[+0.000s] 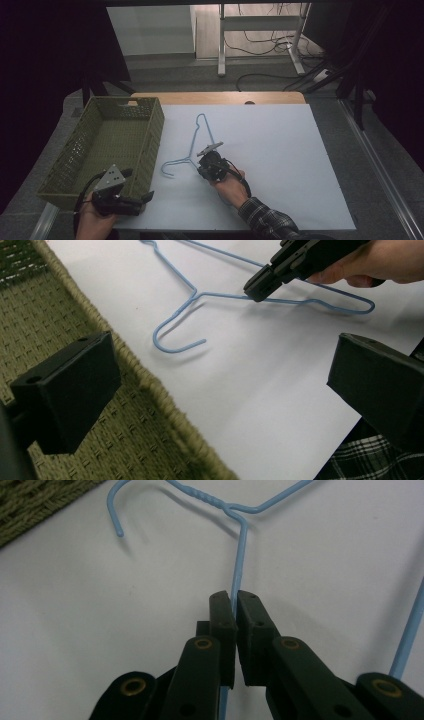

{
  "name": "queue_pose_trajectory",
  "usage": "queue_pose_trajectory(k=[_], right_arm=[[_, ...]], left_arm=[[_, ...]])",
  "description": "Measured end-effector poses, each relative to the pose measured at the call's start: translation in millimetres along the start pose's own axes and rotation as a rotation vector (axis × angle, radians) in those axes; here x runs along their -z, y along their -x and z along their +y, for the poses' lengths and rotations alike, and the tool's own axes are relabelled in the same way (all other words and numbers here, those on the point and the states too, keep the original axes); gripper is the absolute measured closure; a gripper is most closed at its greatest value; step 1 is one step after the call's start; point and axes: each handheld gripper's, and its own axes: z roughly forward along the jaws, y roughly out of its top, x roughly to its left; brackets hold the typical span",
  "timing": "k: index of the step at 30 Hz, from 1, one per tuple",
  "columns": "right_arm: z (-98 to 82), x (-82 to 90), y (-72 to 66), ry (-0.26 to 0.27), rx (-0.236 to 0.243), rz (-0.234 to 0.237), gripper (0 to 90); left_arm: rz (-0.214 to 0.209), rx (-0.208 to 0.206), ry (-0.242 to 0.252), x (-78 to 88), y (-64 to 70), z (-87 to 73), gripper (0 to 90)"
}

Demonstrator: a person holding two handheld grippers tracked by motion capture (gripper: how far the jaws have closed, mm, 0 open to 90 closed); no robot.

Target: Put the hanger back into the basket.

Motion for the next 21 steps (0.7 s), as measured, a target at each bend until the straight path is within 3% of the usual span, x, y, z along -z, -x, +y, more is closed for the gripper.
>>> queue_pose_trajectory(k=[14, 21], right_arm=[[3.3, 14.5, 7.1, 0.038, -0.04, 0.026, 86.4], [4.5, 20.2, 9.0, 0.05, -0.047, 0.031, 86.5]], left_arm=[[-0.055, -0.024, 0.055, 0.4, 20.9, 15.4, 0.8], [-0.11, 0.002, 0.064, -8.9, 31.1, 22.1, 0.4]])
